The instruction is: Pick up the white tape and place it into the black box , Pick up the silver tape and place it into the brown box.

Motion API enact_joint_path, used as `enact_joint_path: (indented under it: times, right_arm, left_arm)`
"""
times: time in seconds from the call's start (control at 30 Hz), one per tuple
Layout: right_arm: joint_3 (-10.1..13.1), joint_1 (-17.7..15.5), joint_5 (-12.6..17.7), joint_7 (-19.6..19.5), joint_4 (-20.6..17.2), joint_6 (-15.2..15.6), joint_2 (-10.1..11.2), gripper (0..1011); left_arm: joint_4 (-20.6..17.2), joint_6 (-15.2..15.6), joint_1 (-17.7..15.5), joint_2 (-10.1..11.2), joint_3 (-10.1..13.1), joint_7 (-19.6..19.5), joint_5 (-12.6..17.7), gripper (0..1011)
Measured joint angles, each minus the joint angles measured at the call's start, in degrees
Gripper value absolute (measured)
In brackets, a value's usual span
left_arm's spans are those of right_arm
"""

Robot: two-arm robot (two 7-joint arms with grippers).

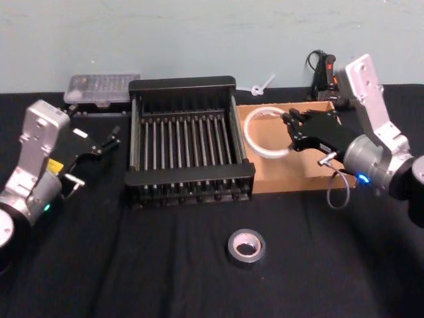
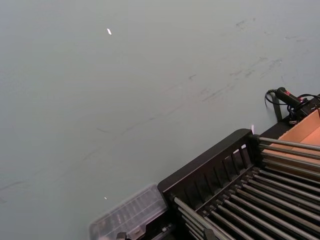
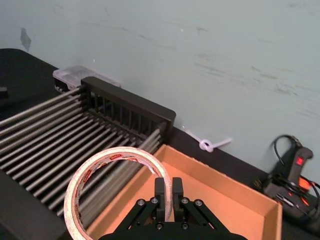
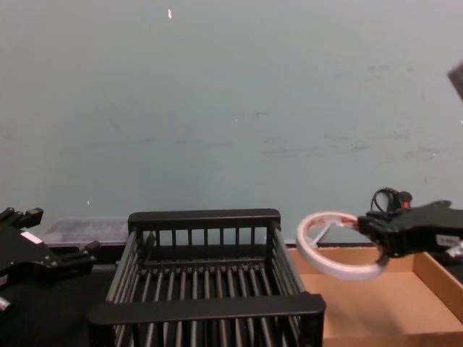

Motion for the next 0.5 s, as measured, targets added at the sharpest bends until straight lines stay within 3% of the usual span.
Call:
enact_joint_path:
  times: [0.5]
  right_arm:
    - [-2.87,4.08,-1.59,1.69,4.07,-0.61,-3.76,92]
  left_arm:
    - [0.0,0.0,0.0,0.0,0.0,0.0,0.0,1001]
